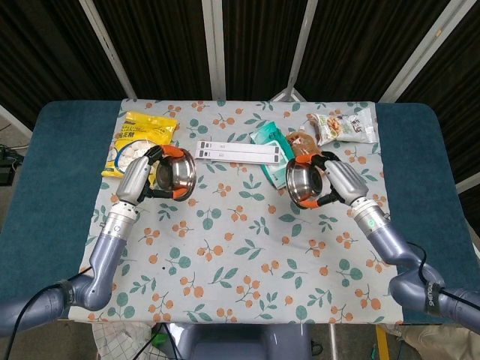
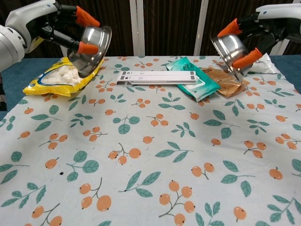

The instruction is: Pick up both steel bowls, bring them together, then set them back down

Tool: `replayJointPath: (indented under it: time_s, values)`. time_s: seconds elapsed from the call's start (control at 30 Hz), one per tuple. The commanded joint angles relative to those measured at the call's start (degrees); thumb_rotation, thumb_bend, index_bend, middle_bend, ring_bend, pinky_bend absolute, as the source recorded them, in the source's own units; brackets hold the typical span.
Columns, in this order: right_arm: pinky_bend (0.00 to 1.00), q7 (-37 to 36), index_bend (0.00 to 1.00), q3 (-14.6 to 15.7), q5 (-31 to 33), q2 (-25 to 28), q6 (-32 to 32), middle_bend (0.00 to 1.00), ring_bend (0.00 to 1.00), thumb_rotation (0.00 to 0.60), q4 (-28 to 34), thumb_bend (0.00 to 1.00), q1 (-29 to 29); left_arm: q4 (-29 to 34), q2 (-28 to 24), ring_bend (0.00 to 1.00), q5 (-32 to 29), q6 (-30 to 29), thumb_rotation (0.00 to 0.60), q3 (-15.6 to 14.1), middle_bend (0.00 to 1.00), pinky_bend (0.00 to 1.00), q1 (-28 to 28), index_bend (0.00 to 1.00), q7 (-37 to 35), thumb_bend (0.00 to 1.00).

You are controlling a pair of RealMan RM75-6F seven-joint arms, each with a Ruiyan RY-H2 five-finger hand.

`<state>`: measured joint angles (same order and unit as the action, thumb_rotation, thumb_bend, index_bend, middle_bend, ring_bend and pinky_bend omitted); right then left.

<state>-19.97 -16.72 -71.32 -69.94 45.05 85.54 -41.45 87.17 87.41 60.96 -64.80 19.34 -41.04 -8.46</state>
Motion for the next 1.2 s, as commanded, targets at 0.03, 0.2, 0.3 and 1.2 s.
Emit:
replayJointPath:
  time_s: [0.03,0.2,0.3,1.2]
  values:
    - [0.09,12.5,0.42,3.4,1.7,-3.5,2.0,0.33,0.38,0.600,-3.6,0.13,-1.3,4.9,-2.0,0.18,-12.4,0.9,0.600,0.7,0.31,0.42,0.0,0.41,12.5,0.01]
    - [0.09,19.4,0.42,4.6,3.9,-5.5,1.8,0.33,0.38,0.600,-4.8,0.14,-2.2,5.2,-1.1,0.18,-19.1,1.6,0.600,0.8,0.31,0.42,-1.2,0.41,18.2,0.01]
    - [0.09,23.0,0.42,5.8,5.2,-6.6,0.6,0.33,0.38,0.600,-6.0,0.14,-2.8,4.4,-0.2,0.18,-22.1,2.3,0.600,0.5,0.31,0.42,-2.2,0.41,21.0,0.01]
    - [0.00,34.3,0.25,8.4,11.3,-14.5,-1.5,0.16,0.19,0.600,-12.6,0.14,-4.7,-2.6,5.5,0.02,-31.9,9.7,0.600,-0.8,0.04,0.25,-6.7,0.23,27.7,0.00]
